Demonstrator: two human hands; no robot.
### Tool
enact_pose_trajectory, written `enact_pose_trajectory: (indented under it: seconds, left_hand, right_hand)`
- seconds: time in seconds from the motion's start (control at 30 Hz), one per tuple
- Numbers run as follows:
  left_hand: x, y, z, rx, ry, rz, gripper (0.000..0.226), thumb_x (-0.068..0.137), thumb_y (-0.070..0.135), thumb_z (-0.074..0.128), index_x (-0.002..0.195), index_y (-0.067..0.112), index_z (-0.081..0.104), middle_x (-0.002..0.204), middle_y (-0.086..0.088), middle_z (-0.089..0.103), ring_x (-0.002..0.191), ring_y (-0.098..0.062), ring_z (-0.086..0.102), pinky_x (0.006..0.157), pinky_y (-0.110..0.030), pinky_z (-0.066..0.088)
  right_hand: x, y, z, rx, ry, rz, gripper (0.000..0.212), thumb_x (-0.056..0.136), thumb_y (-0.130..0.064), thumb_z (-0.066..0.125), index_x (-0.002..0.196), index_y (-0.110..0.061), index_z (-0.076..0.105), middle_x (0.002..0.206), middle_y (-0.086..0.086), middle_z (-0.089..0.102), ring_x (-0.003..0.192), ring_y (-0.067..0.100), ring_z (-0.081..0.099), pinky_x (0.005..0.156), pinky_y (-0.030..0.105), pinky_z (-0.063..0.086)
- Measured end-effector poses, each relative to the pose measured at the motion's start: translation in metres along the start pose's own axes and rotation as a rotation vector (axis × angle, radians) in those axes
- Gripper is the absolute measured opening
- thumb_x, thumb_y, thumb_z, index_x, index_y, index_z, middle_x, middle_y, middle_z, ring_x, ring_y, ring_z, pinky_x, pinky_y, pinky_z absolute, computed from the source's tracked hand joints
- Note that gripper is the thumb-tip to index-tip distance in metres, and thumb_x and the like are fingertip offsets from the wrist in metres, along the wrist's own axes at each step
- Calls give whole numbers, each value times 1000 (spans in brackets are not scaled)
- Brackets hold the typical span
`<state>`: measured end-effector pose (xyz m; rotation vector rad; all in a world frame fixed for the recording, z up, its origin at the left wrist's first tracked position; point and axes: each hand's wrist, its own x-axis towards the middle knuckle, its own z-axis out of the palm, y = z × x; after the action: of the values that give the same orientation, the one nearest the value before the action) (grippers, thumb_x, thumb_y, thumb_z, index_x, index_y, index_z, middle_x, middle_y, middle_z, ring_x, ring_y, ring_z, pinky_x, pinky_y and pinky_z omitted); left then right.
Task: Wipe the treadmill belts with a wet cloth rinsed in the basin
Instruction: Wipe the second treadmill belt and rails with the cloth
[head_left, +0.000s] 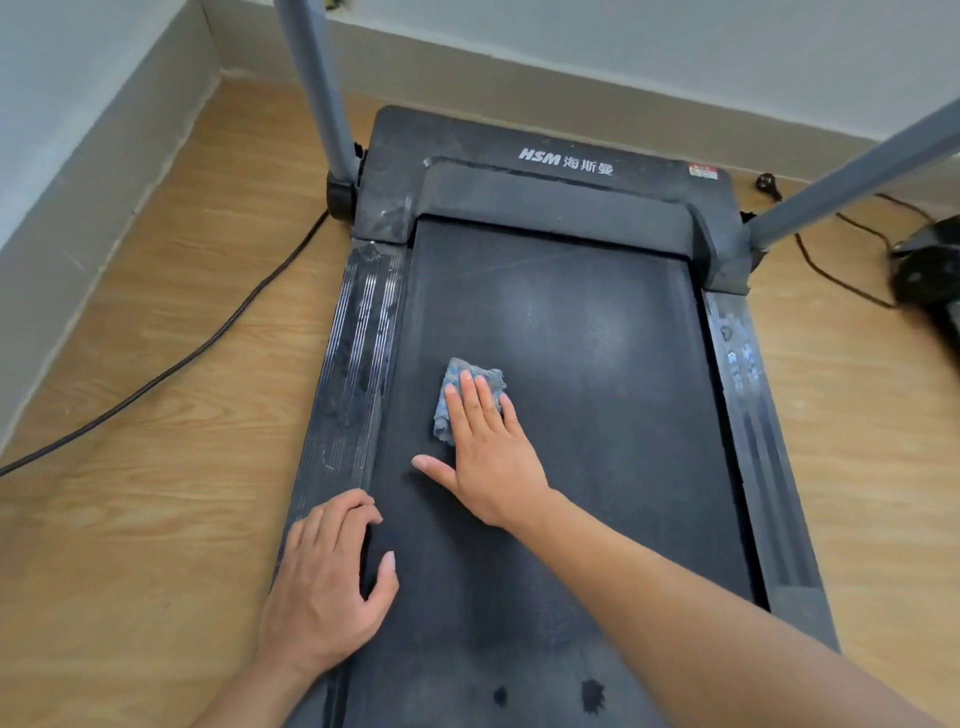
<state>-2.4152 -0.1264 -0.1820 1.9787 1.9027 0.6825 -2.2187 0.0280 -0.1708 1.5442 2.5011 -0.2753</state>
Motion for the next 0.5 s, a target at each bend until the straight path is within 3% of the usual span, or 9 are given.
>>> enact_pose_trajectory:
  seconds: [0.1, 0.23, 0.3, 0.4, 0.5]
  left_hand:
    - [0, 1, 2, 0, 2, -5, 36, 86, 41, 56, 112, 17, 61, 127, 6, 55, 108, -21, 56, 95, -34, 37]
    - [1, 1, 2, -12, -4, 0, 33, 86, 41, 56, 110, 18, 59, 126, 7, 54, 106, -20, 56, 95, -33, 37]
    - [1, 1, 1, -17, -1, 14, 31, 86, 41, 56, 108, 18, 59, 124, 7, 54, 107, -19, 56, 94, -31, 36]
    - [2, 0, 1, -13, -5, 28, 31, 87, 40, 58, 107, 17, 59, 123, 7, 54, 109, -19, 57, 95, -30, 36]
    - [2, 1, 1, -1, -21, 36, 31, 87, 41, 59, 108, 18, 59, 123, 8, 53, 111, -18, 57, 94, -32, 38]
  right_hand:
    - [-37, 64, 3, 1, -30, 161, 112, 85, -88, -9, 164, -8, -5, 171, 11, -13, 159, 25, -13, 130, 46, 1]
    - [-81, 177, -2, 39, -31, 473, 119, 84, -92, 4, 164, -4, 4, 172, 17, 2, 160, 28, -1, 129, 47, 8]
    - [-97, 216, -9, 70, -68, 549, 116, 85, -89, 12, 164, -5, 3, 172, 16, 1, 160, 26, -2, 129, 46, 9]
    - [-101, 229, -15, 235, -69, 555, 108, 87, -80, 21, 165, -7, 7, 173, 12, 0, 160, 21, -6, 130, 44, 4]
    - [-81, 194, -13, 391, 31, 588, 93, 97, -68, 28, 164, -4, 12, 173, 14, 2, 160, 23, -6, 130, 46, 4]
